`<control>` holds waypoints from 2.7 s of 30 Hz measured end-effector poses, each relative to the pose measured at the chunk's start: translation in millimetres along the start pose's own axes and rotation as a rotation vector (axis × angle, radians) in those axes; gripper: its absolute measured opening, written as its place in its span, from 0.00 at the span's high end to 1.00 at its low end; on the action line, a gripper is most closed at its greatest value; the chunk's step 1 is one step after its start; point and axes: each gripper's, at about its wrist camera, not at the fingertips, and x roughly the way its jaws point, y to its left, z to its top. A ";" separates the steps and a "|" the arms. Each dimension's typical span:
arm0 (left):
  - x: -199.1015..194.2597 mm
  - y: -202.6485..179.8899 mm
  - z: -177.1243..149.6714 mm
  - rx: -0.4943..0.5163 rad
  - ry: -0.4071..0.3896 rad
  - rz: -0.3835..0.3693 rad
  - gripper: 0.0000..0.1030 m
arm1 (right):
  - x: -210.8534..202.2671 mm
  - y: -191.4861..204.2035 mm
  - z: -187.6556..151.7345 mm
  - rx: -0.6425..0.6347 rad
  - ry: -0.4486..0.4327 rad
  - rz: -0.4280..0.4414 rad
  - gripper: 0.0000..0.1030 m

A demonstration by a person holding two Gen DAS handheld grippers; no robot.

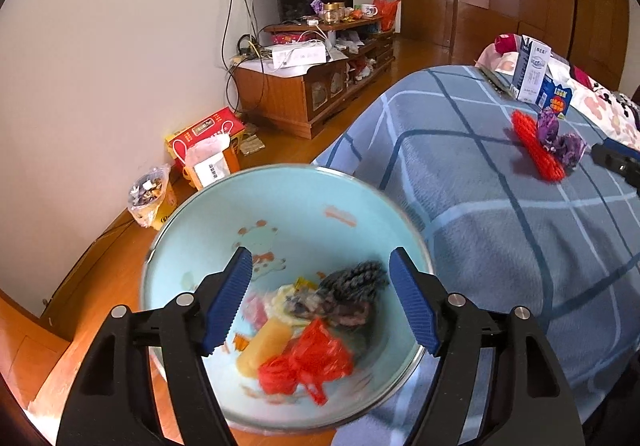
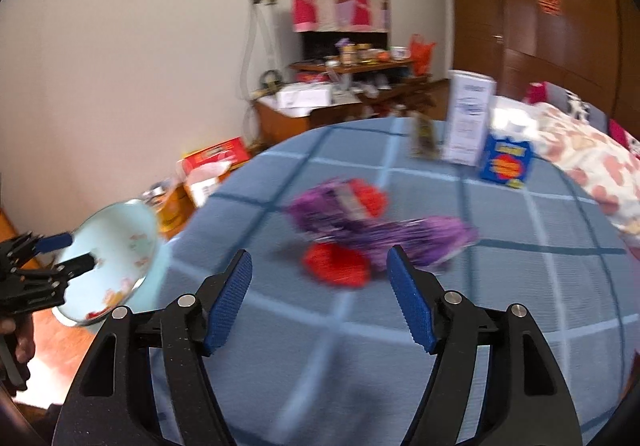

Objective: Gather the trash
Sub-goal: 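Move both grippers back over the table toward the purple wrappers and red net, then grasp the purple wrapper with the right gripper while the left grasps the red mesh net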

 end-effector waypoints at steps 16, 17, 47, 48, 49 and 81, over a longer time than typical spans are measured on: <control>15.9 -17.8 15.3 0.001 -0.002 -0.014 0.30 | 61.4 -77.7 29.0 0.088 0.123 -0.128 0.31; 16.6 -16.7 15.1 -0.001 0.000 -0.013 0.30 | 65.9 -76.0 28.0 0.085 0.147 -0.117 0.31; 11.3 -86.6 33.9 0.081 -0.027 -0.100 0.29 | -11.1 -156.1 -14.2 0.258 0.130 -0.139 0.89; 12.0 -89.8 33.7 0.086 -0.026 -0.101 0.29 | -15.1 -162.7 -20.2 0.270 0.128 -0.142 0.71; 13.1 -91.2 33.2 0.090 -0.024 -0.099 0.29 | -19.5 -168.1 -25.5 0.281 0.123 -0.131 0.47; 17.8 -101.7 34.5 0.082 -0.018 -0.109 0.28 | 5.5 -111.0 -31.4 0.243 0.198 -0.018 0.73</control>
